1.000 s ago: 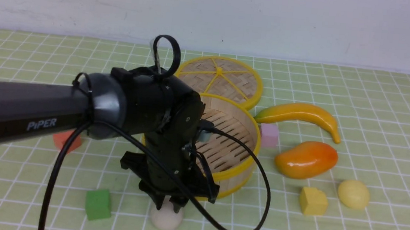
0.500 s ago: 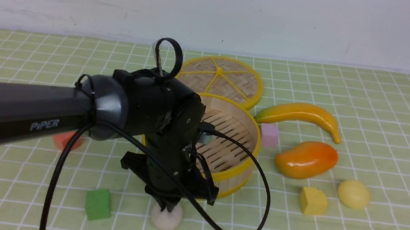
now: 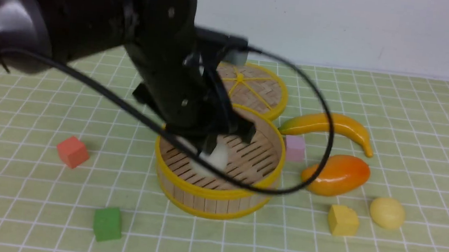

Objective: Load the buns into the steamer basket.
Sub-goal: Use the left arm to put the steamed stuffed bun into the steamer

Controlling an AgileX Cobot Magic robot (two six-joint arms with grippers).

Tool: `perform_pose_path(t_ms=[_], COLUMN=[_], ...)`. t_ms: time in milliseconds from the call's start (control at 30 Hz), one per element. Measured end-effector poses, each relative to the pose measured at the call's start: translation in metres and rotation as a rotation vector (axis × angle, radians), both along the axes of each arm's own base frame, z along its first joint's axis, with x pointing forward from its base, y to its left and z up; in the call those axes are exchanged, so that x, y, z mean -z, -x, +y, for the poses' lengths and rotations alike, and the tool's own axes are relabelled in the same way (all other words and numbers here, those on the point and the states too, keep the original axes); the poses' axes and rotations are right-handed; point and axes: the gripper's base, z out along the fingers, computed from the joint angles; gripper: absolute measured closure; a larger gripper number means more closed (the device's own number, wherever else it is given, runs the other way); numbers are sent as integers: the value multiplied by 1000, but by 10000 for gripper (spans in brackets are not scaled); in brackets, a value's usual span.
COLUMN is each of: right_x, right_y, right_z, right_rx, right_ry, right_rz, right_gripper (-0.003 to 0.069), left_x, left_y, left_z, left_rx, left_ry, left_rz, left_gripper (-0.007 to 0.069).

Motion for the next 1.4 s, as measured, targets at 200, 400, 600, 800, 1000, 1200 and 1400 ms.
perform_pose_path(t_ms=[200, 400, 600, 800, 1000, 1200, 1400], right_x=[0, 0, 0, 0, 0, 0, 0], right_y=[0, 0, 0, 0, 0, 0, 0], right_z=[0, 0, 0, 0, 0, 0, 0], right_rx=[0, 0, 0, 0, 0, 0, 0], right_ry=[0, 0, 0, 0, 0, 0, 0], right_rz=[0, 0, 0, 0, 0, 0, 0], right_gripper=[419, 419, 419, 419, 419, 419, 419], left_x=[18, 72, 95, 116, 115, 116, 116], left_y=[-40, -67, -71, -72, -71, -71, -70], left_z=[-29, -43, -45, -46, -44, -42, -42], left_rx=[-1, -54, -99, -109, -156, -178, -182], left_ry=[18, -59, -101, -151, -152, -165, -163], left_rz=[-24, 37, 101, 169, 189, 201, 211], left_gripper=[637, 634, 629, 615, 515, 326, 187])
